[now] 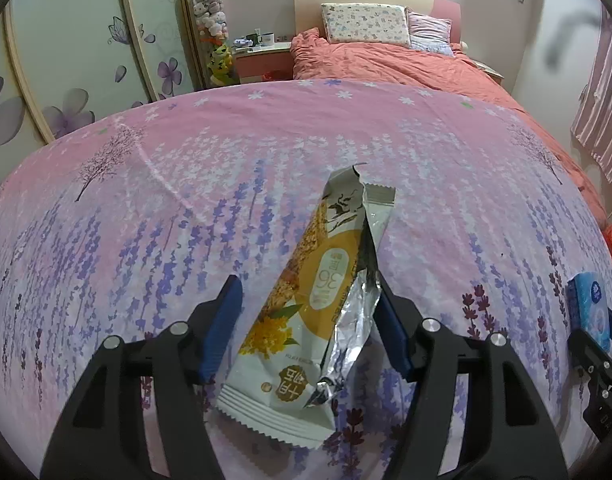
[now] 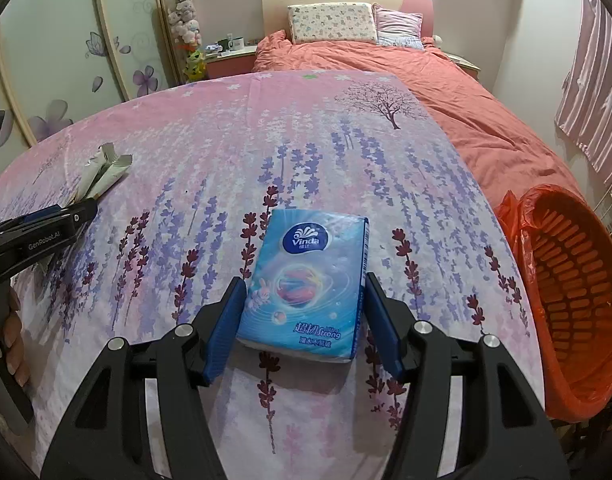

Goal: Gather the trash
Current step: 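Lift the wrapper with the left tool while the right tool lifts the tissue pack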

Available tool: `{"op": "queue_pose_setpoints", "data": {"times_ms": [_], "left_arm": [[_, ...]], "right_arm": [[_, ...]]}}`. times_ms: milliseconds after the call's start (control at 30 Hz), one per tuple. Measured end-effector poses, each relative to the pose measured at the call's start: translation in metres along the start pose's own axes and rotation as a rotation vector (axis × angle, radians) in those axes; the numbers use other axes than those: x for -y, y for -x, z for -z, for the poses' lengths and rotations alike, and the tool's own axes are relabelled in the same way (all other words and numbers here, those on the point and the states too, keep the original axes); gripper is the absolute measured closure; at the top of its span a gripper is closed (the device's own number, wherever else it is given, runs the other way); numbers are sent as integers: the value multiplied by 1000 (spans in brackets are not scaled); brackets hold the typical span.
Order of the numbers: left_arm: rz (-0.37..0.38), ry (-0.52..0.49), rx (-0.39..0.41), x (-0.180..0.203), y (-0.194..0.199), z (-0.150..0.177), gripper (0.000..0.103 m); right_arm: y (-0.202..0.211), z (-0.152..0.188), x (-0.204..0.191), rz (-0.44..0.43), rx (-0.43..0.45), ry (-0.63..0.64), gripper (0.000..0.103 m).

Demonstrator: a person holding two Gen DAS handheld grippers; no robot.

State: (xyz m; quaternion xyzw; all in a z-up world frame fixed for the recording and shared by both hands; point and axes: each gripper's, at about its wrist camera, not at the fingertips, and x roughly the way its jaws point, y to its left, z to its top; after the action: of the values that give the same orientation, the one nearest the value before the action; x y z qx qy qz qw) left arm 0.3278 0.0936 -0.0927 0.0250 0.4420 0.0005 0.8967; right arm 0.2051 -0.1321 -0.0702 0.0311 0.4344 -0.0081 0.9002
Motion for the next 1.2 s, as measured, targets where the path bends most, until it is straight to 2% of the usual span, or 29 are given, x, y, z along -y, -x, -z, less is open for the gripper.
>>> {"op": "queue_pose_setpoints", "data": {"times_ms": [1100,1167,1200], "left_arm": [[-1,3,0,0,-1,0,39],[15,-2,5,0,1,0,45],[23,-12,12,1,2,1,58]], "right_arm": [[1,-1,0,-2,0,-6,44],[2,-1,0,6,2,-4,48],[3,-1,1,13,7,-11,50]]}}
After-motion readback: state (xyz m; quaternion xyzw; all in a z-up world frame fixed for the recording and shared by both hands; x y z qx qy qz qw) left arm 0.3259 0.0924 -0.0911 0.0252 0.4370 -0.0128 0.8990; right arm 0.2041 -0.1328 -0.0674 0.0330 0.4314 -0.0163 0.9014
